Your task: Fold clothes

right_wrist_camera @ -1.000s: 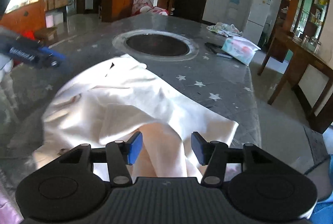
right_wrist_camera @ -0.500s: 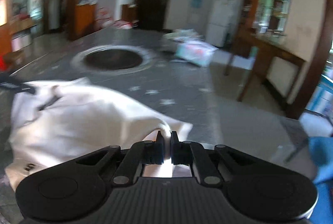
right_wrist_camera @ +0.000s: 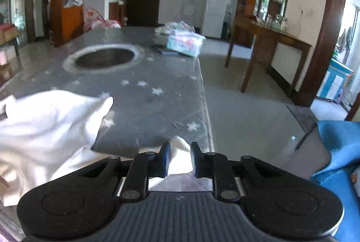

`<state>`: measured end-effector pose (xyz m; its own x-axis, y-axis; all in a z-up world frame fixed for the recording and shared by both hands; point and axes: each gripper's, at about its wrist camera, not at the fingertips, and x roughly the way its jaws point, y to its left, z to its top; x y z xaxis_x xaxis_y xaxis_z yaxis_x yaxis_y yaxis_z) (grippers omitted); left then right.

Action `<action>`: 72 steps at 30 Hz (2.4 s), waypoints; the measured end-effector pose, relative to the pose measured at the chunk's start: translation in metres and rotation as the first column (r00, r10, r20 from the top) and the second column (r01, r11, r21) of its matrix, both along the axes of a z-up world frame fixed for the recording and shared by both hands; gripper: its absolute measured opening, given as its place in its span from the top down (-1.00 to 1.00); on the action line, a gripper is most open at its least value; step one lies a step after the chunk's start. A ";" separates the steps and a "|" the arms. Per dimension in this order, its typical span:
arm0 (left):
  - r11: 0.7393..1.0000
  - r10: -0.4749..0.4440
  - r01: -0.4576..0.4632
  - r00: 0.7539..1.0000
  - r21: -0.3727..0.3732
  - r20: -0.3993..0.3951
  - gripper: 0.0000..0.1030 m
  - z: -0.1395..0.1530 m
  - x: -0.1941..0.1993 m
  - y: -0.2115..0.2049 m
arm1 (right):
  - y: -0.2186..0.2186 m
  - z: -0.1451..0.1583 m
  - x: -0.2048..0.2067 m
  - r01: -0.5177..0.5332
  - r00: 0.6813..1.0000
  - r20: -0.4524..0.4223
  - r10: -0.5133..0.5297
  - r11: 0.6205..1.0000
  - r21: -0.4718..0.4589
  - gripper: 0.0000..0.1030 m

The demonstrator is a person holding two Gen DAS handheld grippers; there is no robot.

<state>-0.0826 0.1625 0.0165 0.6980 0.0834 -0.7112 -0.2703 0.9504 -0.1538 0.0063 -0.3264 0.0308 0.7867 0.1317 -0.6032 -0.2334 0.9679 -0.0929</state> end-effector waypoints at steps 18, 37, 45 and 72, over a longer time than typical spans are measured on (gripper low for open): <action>0.974 -0.199 0.187 0.976 0.127 0.088 -0.31 0.026 0.022 -0.018 | 0.104 -0.005 0.084 -0.253 0.961 -0.098 0.260 0.964 0.079 0.35; 0.861 -0.483 0.483 0.875 0.161 -0.045 0.60 -0.029 0.152 -0.075 | 0.156 -0.062 0.160 -0.289 0.889 -0.285 0.357 0.923 0.256 0.50; 0.830 -0.549 0.533 0.832 0.166 0.078 0.87 -0.005 0.113 -0.065 | 0.147 -0.029 0.115 -0.429 0.870 -0.135 0.474 0.863 0.267 0.77; 0.797 -0.603 0.597 0.777 0.093 0.183 0.14 0.008 0.013 -0.029 | 0.127 -0.034 0.039 -0.559 0.753 -0.250 0.608 0.792 0.244 0.34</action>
